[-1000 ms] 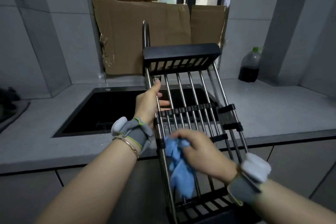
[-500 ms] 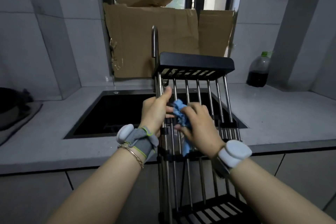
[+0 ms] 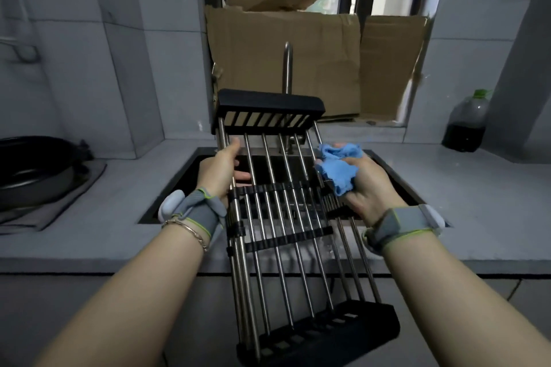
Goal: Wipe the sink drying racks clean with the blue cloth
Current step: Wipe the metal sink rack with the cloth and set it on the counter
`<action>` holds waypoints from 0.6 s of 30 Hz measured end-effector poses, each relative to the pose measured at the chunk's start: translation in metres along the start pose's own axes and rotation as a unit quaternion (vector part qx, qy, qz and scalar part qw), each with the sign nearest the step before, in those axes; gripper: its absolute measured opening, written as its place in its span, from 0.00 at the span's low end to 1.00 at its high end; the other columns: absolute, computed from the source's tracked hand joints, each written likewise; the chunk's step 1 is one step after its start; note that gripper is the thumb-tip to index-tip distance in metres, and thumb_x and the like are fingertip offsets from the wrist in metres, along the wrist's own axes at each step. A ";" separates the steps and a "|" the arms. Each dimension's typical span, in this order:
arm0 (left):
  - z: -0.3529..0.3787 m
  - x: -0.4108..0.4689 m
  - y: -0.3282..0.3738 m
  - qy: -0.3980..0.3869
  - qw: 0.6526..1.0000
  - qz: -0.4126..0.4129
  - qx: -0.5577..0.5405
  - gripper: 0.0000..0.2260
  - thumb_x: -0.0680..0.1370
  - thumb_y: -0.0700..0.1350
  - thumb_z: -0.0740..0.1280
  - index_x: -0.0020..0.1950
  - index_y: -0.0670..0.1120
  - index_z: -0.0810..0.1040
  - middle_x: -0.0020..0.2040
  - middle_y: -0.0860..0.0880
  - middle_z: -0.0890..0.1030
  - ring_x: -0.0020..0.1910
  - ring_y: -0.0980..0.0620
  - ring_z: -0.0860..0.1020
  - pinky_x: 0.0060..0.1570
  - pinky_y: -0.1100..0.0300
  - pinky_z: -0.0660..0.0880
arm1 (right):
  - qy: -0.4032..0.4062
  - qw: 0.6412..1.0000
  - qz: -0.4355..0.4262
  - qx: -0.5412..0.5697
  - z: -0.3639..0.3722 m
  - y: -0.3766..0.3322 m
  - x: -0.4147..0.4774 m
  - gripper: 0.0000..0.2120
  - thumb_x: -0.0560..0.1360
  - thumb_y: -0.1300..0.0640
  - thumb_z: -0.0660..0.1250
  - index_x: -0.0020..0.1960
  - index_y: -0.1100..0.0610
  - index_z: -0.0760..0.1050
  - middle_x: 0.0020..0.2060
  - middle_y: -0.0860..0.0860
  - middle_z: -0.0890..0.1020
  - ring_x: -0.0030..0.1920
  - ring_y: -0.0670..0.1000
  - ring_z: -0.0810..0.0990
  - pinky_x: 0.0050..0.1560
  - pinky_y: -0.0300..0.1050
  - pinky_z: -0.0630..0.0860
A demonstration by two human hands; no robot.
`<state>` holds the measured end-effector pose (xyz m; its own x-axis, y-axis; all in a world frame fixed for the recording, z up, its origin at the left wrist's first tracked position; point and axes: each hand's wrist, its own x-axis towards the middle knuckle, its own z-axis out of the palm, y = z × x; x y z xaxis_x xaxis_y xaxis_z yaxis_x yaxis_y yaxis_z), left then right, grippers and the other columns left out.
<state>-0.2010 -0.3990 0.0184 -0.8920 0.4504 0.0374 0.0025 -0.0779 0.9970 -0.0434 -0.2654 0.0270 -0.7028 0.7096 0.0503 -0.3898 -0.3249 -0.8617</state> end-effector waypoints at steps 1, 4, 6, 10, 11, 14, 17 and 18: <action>-0.006 0.004 -0.003 0.010 1.000 -0.006 -0.005 0.19 0.78 0.59 0.62 0.60 0.46 0.74 0.44 0.48 0.75 0.39 0.47 0.80 0.41 0.49 0.77 | 0.003 1.000 0.002 -0.013 0.001 0.003 0.003 0.14 0.79 0.68 0.52 0.59 0.62 0.72 0.40 0.54 0.76 0.37 0.52 0.75 0.51 0.50 0.74; -0.022 0.011 -0.010 0.027 0.999 -0.036 -0.020 0.15 0.78 0.59 0.61 0.56 0.49 0.70 0.44 0.49 0.73 0.40 0.47 0.79 0.39 0.50 0.75 | 0.044 0.998 0.040 -0.017 0.005 0.011 0.013 0.09 0.78 0.66 0.55 0.48 0.59 0.74 0.37 0.53 0.76 0.35 0.50 0.74 0.37 0.42 0.72; -0.031 0.013 -0.014 0.036 0.998 -0.051 -0.017 0.17 0.78 0.59 0.60 0.58 0.48 0.69 0.46 0.49 0.73 0.40 0.48 0.79 0.38 0.51 0.75 | 0.070 0.994 0.084 0.017 0.009 0.018 0.025 0.07 0.78 0.60 0.59 0.41 0.58 0.72 0.32 0.52 0.75 0.33 0.50 0.74 0.36 0.43 0.72; -0.042 0.019 -0.022 0.029 0.997 -0.070 -0.015 0.21 0.79 0.60 0.59 0.67 0.49 0.68 0.49 0.49 0.72 0.41 0.49 0.79 0.38 0.52 0.74 | 0.049 0.993 0.096 0.056 0.017 0.020 0.045 0.12 0.76 0.53 0.65 0.37 0.57 0.68 0.32 0.53 0.72 0.35 0.51 0.73 0.49 0.47 0.75; -0.045 0.022 -0.023 0.029 0.997 -0.072 -0.020 0.21 0.79 0.60 0.59 0.67 0.49 0.68 0.50 0.48 0.72 0.41 0.49 0.78 0.38 0.52 0.74 | 0.069 0.992 0.089 0.048 0.017 0.020 0.052 0.12 0.76 0.57 0.63 0.36 0.57 0.66 0.32 0.53 0.69 0.34 0.50 0.72 0.48 0.42 0.75; -0.054 0.032 -0.025 0.039 0.996 -0.072 -0.036 0.23 0.79 0.60 0.58 0.68 0.48 0.68 0.49 0.49 0.71 0.41 0.50 0.78 0.36 0.53 0.74 | 0.113 0.990 0.070 0.047 0.004 0.025 0.071 0.14 0.76 0.71 0.52 0.35 0.58 0.63 0.33 0.54 0.67 0.26 0.49 0.74 0.36 0.35 0.78; -0.062 0.041 -0.028 0.053 0.993 -0.092 -0.058 0.26 0.79 0.60 0.59 0.70 0.45 0.66 0.53 0.47 0.72 0.46 0.46 0.79 0.36 0.51 0.73 | 0.131 0.990 0.055 0.023 -0.017 0.037 0.079 0.13 0.77 0.73 0.48 0.48 0.60 0.67 0.43 0.58 0.75 0.33 0.55 0.81 0.26 0.48 0.79; -0.065 0.044 -0.029 0.053 0.992 -0.097 -0.064 0.26 0.79 0.60 0.58 0.70 0.45 0.65 0.56 0.46 0.72 0.48 0.45 0.78 0.37 0.51 0.73 | 0.126 0.990 0.059 0.033 -0.024 0.041 0.080 0.14 0.78 0.72 0.48 0.49 0.60 0.68 0.44 0.58 0.75 0.35 0.55 0.81 0.25 0.47 0.79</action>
<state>-0.2696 -0.4344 -0.0129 -0.9126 0.3727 -0.1682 -0.2247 -0.1134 0.9678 -0.1015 -0.2067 -0.0159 -0.5774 0.7956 -0.1832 -0.3585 -0.4487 -0.8186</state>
